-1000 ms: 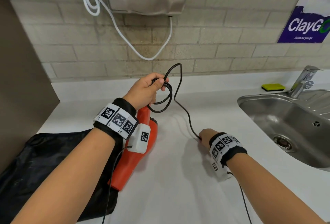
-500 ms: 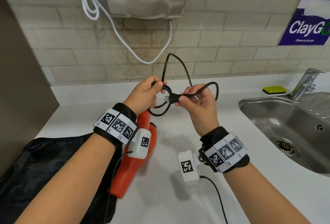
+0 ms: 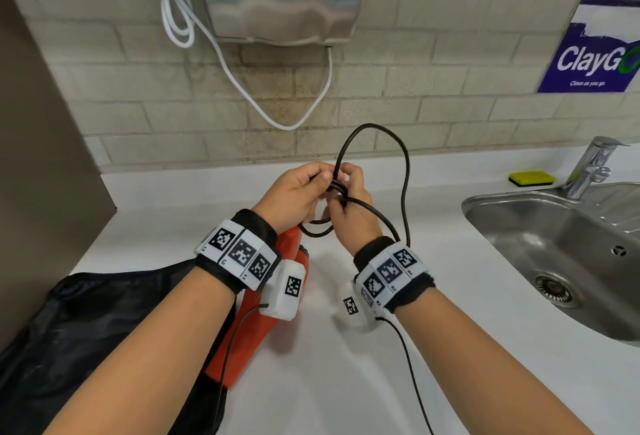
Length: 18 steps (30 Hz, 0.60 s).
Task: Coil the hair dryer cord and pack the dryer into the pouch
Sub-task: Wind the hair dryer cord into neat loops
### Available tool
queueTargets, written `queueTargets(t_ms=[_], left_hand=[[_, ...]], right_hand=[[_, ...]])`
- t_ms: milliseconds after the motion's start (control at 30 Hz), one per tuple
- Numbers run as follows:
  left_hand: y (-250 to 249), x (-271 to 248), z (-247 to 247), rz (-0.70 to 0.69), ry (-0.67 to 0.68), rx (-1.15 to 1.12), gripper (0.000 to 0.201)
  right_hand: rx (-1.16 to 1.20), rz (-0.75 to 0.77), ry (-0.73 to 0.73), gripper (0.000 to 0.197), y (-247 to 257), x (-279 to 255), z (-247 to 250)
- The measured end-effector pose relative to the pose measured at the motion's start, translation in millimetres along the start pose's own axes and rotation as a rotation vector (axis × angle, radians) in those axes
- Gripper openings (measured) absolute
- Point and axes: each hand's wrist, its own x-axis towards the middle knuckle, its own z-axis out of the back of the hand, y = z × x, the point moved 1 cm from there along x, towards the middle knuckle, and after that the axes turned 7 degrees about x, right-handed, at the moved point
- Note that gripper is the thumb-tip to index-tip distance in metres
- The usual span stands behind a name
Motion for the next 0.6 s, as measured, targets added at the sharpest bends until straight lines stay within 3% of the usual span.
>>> queueTargets(t_ms=[200,233,333,400,500,600], left_hand=[[1.8,-0.1,9.6,0.043,-0.071,-0.08,0.027],[2.0,-0.4,11.7,0.057,-0.083,-0.099,0.029],[3.8,-1.4,18.1,0.082,-0.104,-0.138,0.031],[5.4,-2.6,22.0,0.081,-0.121,-0.148,0.029],[6.4,-4.0,26.0,0.071,-0.128,-0.145,0.027],[6.0,-3.6,25.3,0.067,-0.118,-0.156,0.027]], right_hand=[[-0.388,-0.005,0.288,0.023,-18.9,-15.6,18.3],[-0.489,-0.091,0.321,0.026,-33.4,-18.2,22.4],[-0.901,-0.562,0.482,0.033,-94.3,-19.5,42.3],[-1.09,-0.731,0.596,0.032,-119.8,-22.8,56.0],[-1.136,-0.77,0.569,0.028,-124.7,-22.3,64.5],[-0.89,-0.582,0.418,0.031,-101.4,-14.2,55.7]])
